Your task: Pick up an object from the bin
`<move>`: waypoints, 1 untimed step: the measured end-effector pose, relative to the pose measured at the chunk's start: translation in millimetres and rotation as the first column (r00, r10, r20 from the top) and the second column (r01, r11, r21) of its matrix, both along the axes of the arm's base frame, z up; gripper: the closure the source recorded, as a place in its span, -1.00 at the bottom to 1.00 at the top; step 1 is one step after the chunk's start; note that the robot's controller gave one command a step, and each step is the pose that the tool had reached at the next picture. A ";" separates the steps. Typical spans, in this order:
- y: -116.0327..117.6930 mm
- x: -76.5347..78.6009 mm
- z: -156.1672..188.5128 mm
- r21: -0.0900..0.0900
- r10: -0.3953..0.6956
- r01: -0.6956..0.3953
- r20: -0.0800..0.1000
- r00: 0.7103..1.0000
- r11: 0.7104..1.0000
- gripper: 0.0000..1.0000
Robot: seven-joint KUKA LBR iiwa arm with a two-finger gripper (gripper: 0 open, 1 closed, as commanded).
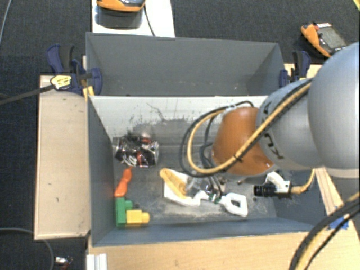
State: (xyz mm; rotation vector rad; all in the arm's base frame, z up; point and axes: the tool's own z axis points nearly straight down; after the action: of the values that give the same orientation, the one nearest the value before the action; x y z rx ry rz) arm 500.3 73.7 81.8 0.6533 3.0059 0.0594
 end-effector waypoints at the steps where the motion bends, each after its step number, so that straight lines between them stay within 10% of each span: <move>1: 10.3 13.0 -4.1 -0.004 0.008 -0.008 0.000 1.000 1.000 1.00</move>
Offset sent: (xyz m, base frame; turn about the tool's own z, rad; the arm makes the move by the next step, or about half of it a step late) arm 0.0247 -0.0421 -0.0118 0.1949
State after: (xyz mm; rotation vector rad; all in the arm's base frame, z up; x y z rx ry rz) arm 513.3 84.0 77.7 0.6414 3.0075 0.0537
